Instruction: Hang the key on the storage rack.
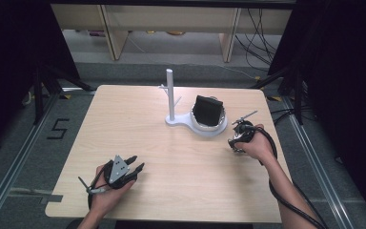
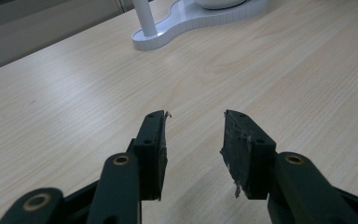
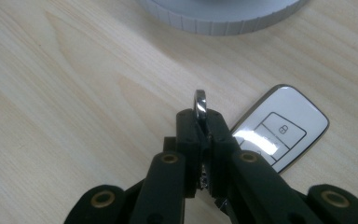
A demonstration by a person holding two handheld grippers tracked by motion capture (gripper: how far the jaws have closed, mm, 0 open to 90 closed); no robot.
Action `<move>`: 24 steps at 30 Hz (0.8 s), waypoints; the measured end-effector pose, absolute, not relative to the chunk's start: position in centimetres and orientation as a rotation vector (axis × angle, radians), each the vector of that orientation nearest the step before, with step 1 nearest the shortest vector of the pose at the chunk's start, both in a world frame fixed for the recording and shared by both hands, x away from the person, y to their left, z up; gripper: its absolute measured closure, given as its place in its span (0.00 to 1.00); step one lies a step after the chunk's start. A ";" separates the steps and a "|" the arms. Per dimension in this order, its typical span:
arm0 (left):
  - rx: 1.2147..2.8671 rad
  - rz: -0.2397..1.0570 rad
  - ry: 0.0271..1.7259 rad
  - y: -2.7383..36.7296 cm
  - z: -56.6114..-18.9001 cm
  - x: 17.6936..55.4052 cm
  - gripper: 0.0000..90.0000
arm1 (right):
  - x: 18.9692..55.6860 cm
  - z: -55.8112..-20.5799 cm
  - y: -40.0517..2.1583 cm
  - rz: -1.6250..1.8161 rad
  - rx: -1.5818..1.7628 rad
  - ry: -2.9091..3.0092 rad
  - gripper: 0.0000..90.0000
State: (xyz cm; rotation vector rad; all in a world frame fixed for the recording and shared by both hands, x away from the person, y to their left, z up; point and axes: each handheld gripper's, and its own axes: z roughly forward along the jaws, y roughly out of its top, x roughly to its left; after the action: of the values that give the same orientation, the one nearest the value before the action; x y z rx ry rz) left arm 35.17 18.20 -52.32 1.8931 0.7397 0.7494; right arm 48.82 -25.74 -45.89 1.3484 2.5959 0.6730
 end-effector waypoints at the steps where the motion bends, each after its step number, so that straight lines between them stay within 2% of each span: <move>1: 1.893 0.749 0.740 18.2 -52.3 35.2 0.65 | 48.8 -45.8 -25.7 0.679 1.348 2.580 0.97; 18: 1.889 0.743 0.742 18.2 -52.2 35.1 0.65 | 48.0 -44.0 -25.8 0.842 1.272 2.488 0.97; 24: 1.841 0.700 0.722 17.9 -51.7 35.1 0.62 | 47.4 -43.3 -25.8 0.926 1.256 2.447 0.97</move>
State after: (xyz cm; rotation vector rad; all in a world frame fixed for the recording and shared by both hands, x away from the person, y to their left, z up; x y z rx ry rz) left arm 35.11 17.88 -51.71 1.8410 0.7224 0.6998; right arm 47.40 -25.84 -43.32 1.2561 2.4465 0.9263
